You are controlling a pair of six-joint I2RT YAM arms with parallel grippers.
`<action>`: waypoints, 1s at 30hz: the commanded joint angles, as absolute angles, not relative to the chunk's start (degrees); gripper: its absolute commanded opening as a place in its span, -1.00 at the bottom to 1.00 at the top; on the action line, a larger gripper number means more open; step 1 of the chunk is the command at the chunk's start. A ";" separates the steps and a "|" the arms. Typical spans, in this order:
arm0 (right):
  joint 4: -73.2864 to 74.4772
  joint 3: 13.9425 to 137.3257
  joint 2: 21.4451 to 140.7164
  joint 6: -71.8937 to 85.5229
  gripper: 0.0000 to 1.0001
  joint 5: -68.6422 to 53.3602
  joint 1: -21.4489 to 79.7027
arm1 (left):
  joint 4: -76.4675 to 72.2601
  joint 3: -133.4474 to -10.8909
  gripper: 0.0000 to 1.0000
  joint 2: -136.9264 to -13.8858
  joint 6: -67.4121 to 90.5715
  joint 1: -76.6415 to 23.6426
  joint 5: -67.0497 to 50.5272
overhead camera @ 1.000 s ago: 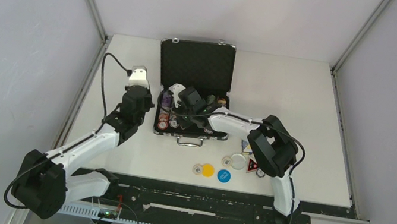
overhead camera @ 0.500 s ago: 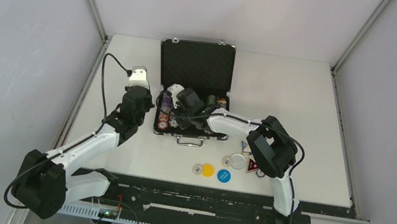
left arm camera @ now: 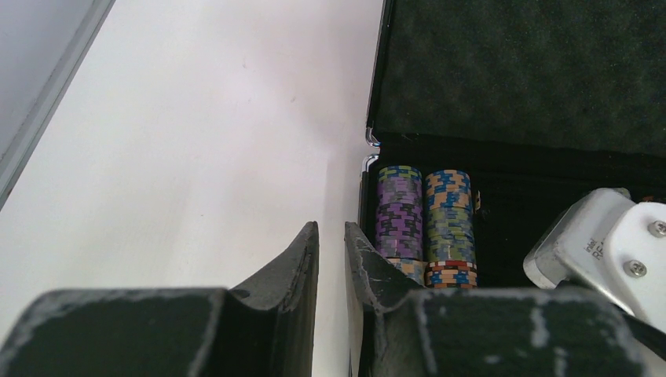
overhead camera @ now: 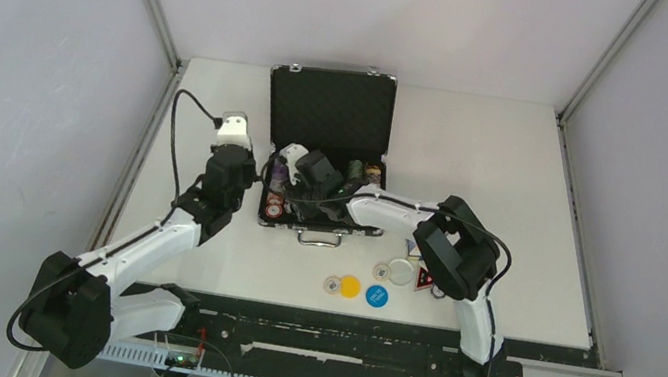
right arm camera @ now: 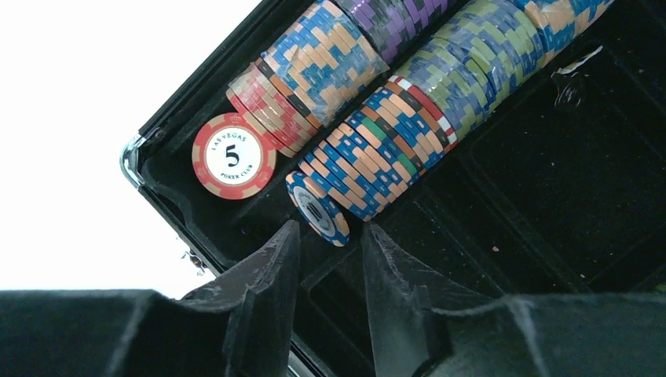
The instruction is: Pack up texas hold em set
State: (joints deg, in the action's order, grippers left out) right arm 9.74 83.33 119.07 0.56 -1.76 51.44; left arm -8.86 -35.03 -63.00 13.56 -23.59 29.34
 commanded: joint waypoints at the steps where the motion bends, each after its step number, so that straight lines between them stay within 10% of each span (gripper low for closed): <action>1: 2.48 82.76 115.92 0.61 -0.11 2.91 50.88 | -11.24 -34.63 -0.55 -62.78 13.71 -23.29 28.65; 13: 3.73 78.87 110.03 0.75 -0.09 6.07 51.04 | -11.38 -34.76 -0.56 -63.23 14.24 -23.29 27.82; 20: 3.93 76.99 108.12 1.32 -1.00 3.41 51.45 | -11.31 -34.50 -0.56 -62.26 14.62 -23.29 27.58; 30: 2.44 78.45 113.15 4.04 -1.00 -5.29 52.02 | -10.72 -33.84 -0.56 -60.22 14.50 -23.29 28.47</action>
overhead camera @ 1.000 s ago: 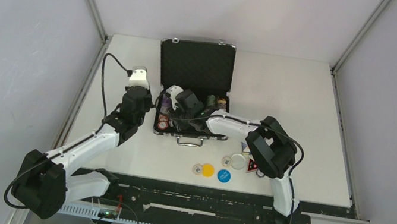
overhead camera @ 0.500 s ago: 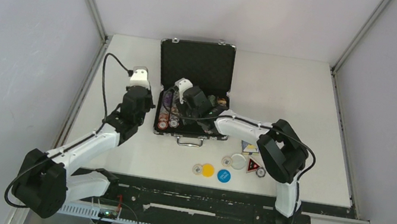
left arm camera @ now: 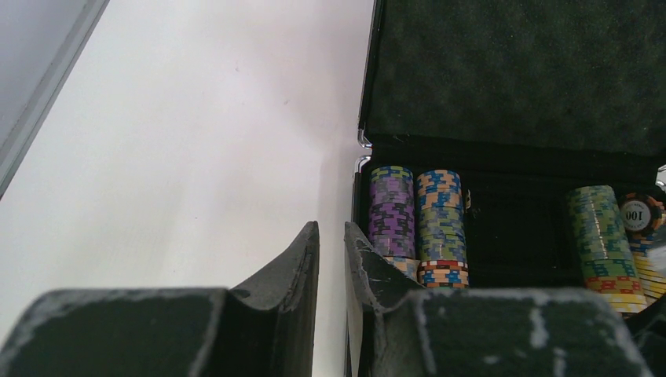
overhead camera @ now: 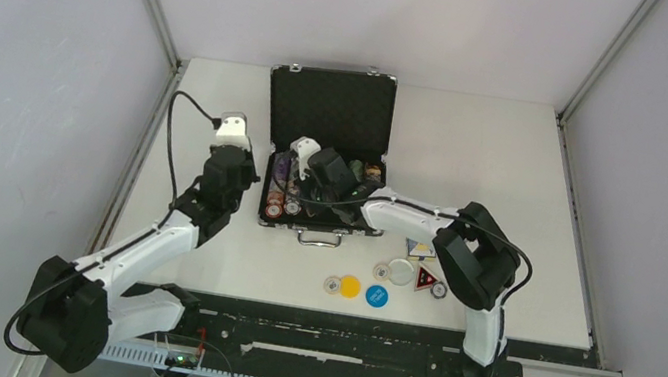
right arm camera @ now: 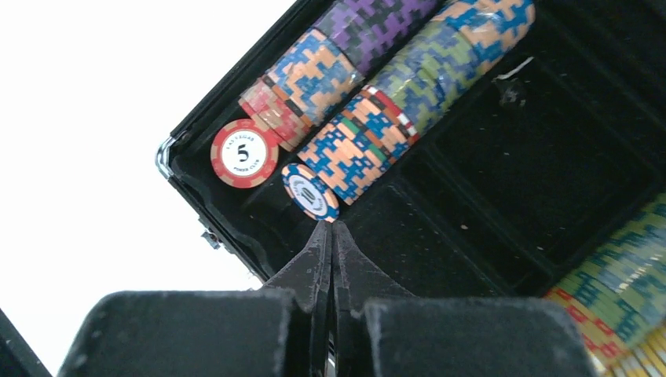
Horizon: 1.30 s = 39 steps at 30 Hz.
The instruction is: Pack up texas hold em set
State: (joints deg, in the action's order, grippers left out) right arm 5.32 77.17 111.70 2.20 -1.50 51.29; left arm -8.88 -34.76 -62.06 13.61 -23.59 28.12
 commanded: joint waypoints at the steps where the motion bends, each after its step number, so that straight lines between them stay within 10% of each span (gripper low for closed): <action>1: 2.65 78.75 113.53 4.04 -1.00 -5.62 52.15 | -10.72 -33.84 -0.56 -60.27 14.51 -23.29 28.43; 39: 5.23 84.42 119.39 3.37 -1.00 -7.71 51.15 | -10.04 -34.19 -0.56 -61.35 14.50 -23.29 29.26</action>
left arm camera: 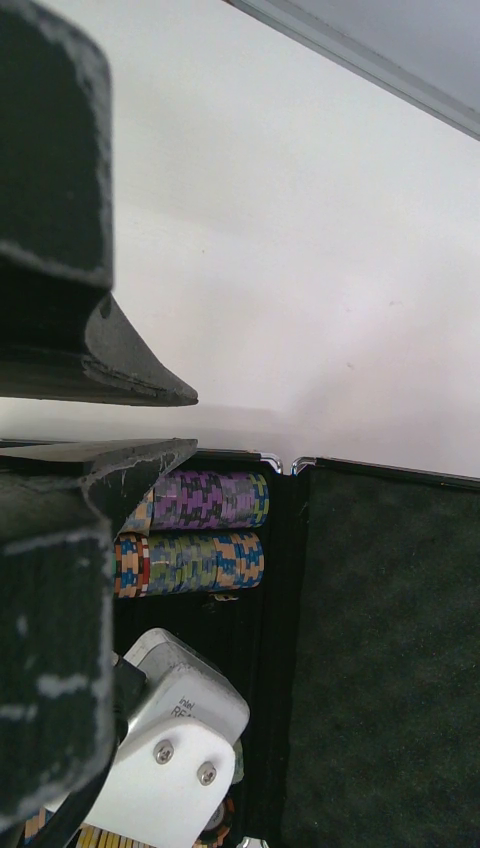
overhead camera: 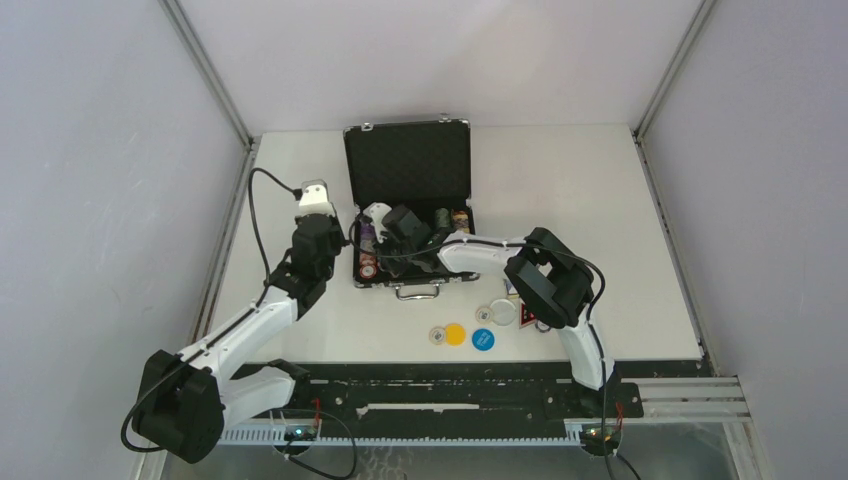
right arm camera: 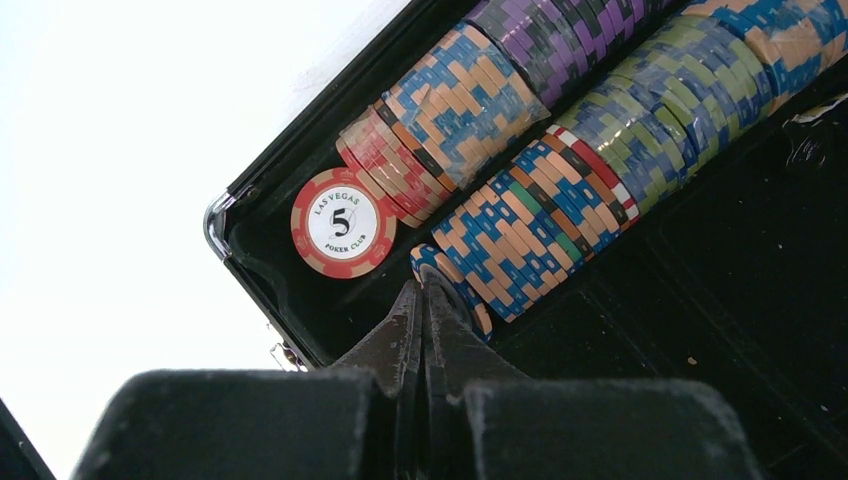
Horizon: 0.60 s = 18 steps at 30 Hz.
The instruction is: Pack up texas hold em set
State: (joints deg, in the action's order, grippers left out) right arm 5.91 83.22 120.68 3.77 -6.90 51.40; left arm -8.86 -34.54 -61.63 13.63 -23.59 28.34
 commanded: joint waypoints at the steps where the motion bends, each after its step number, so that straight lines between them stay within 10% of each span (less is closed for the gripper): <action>1: 4.92 83.47 118.99 3.57 -1.00 -7.71 51.43 | -10.02 -34.20 -0.56 -61.31 14.50 -23.29 29.21; 18: 4.16 82.98 119.95 4.04 -1.00 -6.69 50.74 | -10.45 -34.17 -0.56 -61.34 14.78 -23.29 28.64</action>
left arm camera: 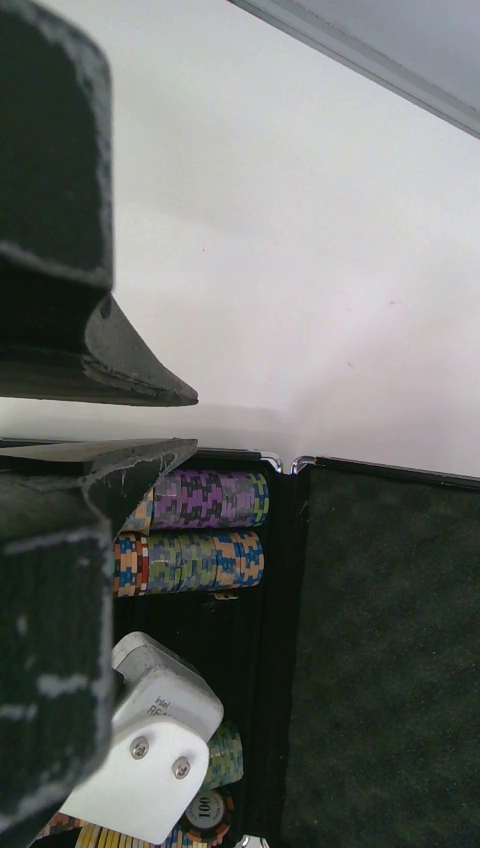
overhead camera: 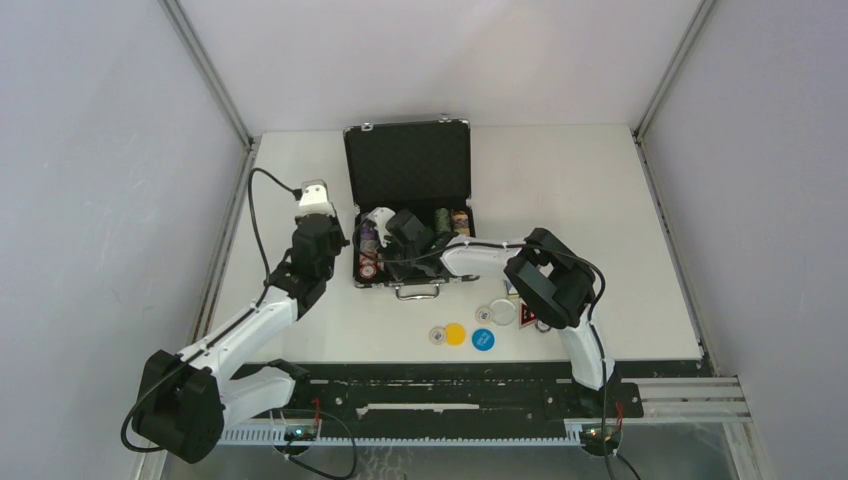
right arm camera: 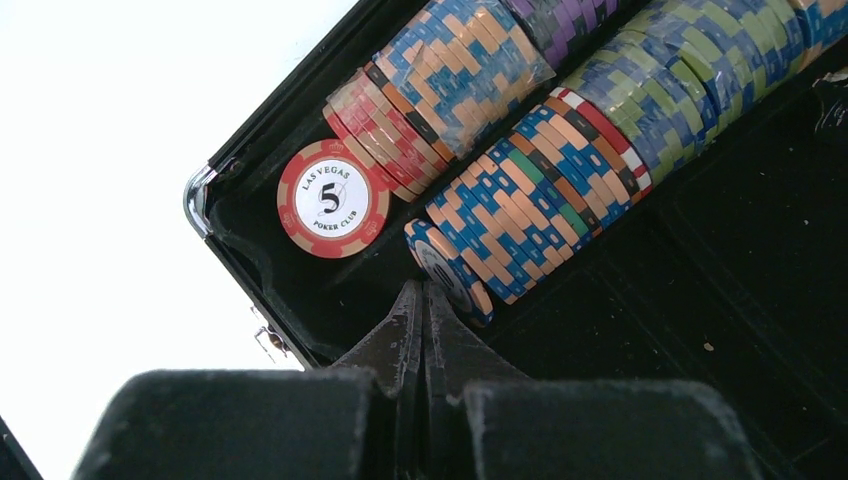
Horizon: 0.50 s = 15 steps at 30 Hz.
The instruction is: Pack up texas hold em set
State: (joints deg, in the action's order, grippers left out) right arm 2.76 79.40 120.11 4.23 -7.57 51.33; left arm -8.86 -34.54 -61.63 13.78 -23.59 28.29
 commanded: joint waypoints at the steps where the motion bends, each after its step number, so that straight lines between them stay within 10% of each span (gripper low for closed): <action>1: 4.49 83.50 119.98 3.71 -1.00 -6.56 50.71 | -10.46 -34.23 -0.56 -61.51 14.75 -23.29 28.64; 15: 4.76 78.96 111.83 3.52 -1.00 -6.85 51.69 | -10.27 -34.37 -0.55 -61.72 15.01 -23.27 28.45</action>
State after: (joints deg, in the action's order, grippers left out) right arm 6.00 80.53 118.76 3.81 -7.18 51.05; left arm -8.86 -34.54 -62.26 14.02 -23.59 28.29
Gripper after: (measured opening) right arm 0.006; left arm 0.223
